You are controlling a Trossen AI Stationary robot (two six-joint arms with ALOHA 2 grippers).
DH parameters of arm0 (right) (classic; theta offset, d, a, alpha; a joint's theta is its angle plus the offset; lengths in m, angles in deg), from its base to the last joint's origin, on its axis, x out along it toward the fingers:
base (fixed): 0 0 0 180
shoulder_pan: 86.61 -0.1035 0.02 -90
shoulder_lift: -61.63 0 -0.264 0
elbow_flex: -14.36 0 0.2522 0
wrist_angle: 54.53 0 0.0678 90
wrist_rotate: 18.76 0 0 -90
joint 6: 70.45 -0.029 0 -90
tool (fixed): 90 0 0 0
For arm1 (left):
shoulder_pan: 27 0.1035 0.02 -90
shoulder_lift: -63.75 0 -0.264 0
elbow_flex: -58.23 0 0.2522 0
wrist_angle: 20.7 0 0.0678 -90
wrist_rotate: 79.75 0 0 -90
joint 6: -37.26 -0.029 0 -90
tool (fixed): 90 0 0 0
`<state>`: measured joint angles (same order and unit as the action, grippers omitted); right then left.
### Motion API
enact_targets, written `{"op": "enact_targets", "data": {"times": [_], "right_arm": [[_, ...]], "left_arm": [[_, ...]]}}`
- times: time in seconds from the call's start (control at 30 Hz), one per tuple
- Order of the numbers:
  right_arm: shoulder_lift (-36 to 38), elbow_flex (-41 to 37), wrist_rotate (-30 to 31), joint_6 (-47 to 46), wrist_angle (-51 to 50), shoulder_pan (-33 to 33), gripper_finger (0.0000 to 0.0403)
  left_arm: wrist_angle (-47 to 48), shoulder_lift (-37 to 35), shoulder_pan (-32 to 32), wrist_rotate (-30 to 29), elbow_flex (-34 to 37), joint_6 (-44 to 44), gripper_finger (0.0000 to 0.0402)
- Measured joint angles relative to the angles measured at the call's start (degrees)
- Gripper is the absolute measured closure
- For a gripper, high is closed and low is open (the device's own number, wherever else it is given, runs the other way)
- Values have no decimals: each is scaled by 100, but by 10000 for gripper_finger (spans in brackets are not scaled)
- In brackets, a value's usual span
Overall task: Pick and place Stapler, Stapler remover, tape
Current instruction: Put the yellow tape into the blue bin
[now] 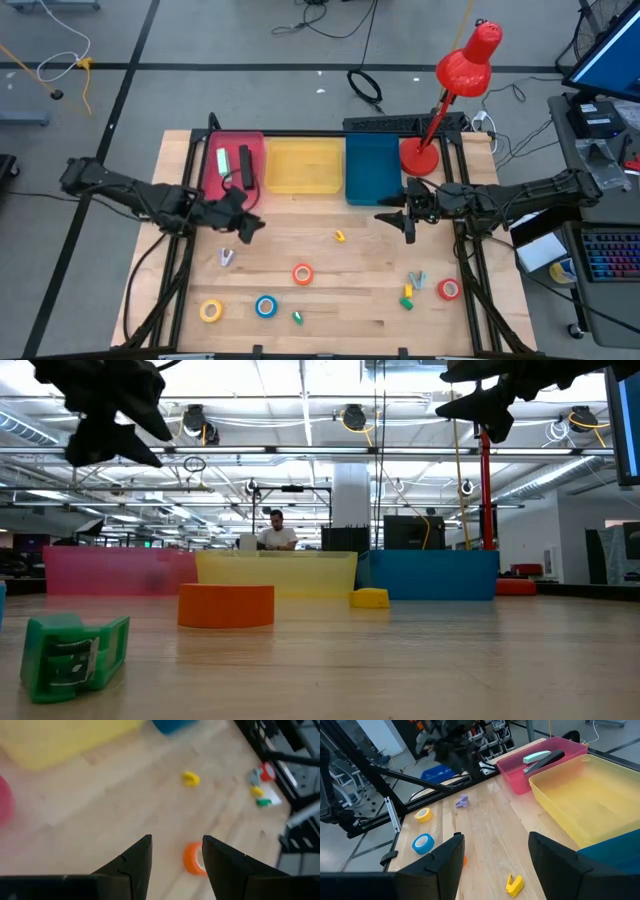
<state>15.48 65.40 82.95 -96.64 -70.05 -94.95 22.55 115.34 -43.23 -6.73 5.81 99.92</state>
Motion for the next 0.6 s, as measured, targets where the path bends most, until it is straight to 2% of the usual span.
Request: {"op": "enact_targets", "data": {"times": [0.4,0.6], "right_arm": [[0,0,6,-13,15,0,190],[0,0,3,-13,17,0,190]], "left_arm": [[-1072,777,-1210,84,0,1179,229],[-1184,1074,-1653,913,0,2448,229]]}}
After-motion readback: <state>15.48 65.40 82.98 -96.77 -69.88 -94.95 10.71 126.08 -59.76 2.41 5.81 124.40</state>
